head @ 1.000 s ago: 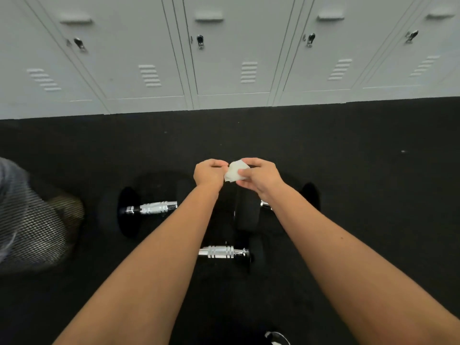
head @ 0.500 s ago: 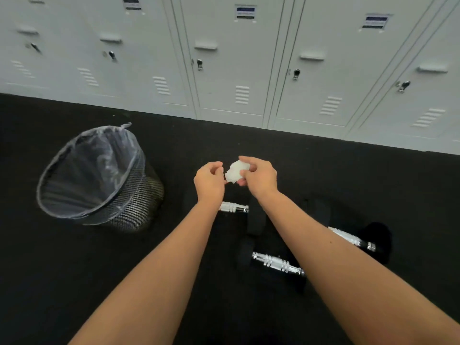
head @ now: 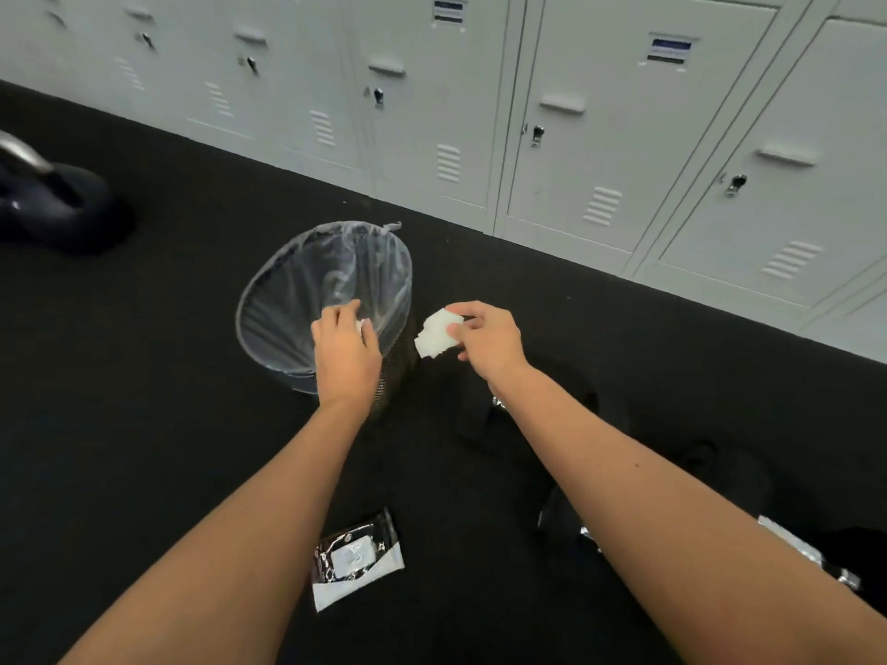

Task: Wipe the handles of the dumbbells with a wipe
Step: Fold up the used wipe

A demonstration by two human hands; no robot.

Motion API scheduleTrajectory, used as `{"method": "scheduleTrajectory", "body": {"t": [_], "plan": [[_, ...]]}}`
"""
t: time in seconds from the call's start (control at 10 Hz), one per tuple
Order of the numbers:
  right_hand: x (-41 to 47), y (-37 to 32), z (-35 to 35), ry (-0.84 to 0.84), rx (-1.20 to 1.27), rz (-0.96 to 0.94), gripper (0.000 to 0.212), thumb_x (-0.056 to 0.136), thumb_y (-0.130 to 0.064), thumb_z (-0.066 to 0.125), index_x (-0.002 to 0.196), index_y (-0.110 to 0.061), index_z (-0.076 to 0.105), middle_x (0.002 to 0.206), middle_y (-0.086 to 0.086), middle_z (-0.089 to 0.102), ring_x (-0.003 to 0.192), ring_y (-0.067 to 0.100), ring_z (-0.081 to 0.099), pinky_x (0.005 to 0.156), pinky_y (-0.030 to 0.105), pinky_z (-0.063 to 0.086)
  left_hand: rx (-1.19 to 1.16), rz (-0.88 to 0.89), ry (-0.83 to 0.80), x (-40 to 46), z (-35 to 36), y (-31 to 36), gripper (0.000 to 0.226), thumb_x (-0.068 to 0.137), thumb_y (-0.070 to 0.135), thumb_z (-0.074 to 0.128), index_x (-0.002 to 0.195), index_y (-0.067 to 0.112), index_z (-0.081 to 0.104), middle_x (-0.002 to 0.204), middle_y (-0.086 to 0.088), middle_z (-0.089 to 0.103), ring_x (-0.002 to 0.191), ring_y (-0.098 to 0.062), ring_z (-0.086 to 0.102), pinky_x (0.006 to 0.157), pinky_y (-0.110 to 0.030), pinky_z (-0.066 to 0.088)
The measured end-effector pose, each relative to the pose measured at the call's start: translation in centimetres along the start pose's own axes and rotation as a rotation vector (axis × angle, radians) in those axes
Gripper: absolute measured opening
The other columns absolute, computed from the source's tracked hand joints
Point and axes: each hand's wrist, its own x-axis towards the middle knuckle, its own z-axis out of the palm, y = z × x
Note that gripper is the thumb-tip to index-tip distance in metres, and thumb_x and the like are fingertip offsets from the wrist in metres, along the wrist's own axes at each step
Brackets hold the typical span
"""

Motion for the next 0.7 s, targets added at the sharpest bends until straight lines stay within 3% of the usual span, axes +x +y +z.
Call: {"method": "scheduleTrajectory", "body": {"t": [0.2, 0.3, 0.4, 0.5, 0.7], "plan": [[2.6, -2.1, 5.5, -0.04, 0.006, -0.015, 0.021, 0.086, -0.001, 0.06, 0.103, -0.012, 0.066, 0.097, 0.008, 0.059, 0.067, 0.013, 0.055, 0.044, 0.009, 0.045, 0.024, -0.022, 0.004, 1.9, -1.7, -4.6, 0.04, 0.097, 0.017, 0.041, 0.135, 0.006, 0.042, 0.132, -0.012, 0.043, 0.121, -0.026, 0.038, 0.101, -0.034, 0.032], [4.2, -3.0, 7.8, -0.036, -0.043, -0.028, 0.017, 0.085, -0.003, 0.062, 0.099, -0.012, 0.066, 0.1, 0.009, 0.061, 0.071, 0.017, 0.059, 0.049, 0.012, 0.05, 0.002, -0.052, 0.011, 2.8, -1.8, -5.9, 0.04, 0.097, 0.016, 0.041, 0.135, 0.007, 0.041, 0.132, -0.011, 0.043, 0.122, -0.023, 0.039, 0.099, -0.029, 0.031], [5.9, -4.0, 9.8, -0.036, -0.074, -0.039, 0.016, 0.084, -0.006, 0.064, 0.098, -0.013, 0.066, 0.106, 0.01, 0.064, 0.078, 0.02, 0.063, 0.063, 0.022, 0.056, -0.012, -0.066, 0.034, 3.8, -2.0, -6.7, 0.04, 0.097, 0.017, 0.04, 0.136, 0.008, 0.041, 0.133, -0.007, 0.042, 0.122, -0.02, 0.038, 0.096, -0.025, 0.032], [6.9, -4.5, 10.6, -0.043, -0.258, -0.076, 0.026, 0.083, -0.012, 0.068, 0.108, -0.01, 0.063, 0.112, 0.01, 0.062, 0.098, 0.024, 0.062, 0.085, 0.031, 0.053, 0.015, -0.064, 0.037, 4.6, -2.1, -7.2, 0.04, 0.097, 0.017, 0.039, 0.136, 0.008, 0.04, 0.134, -0.008, 0.042, 0.123, -0.021, 0.038, 0.096, -0.028, 0.034], [5.9, -2.6, 8.6, 0.033, -0.598, -0.198, 0.03, 0.09, -0.014, 0.056, 0.12, -0.011, 0.057, 0.122, 0.012, 0.047, 0.108, 0.029, 0.05, 0.087, 0.034, 0.044, -0.016, -0.041, -0.001, 4.7, -1.2, -6.2, 0.042, 0.1, 0.022, 0.033, 0.139, 0.008, 0.036, 0.138, -0.005, 0.04, 0.128, -0.018, 0.035, 0.098, -0.031, 0.035]]}}
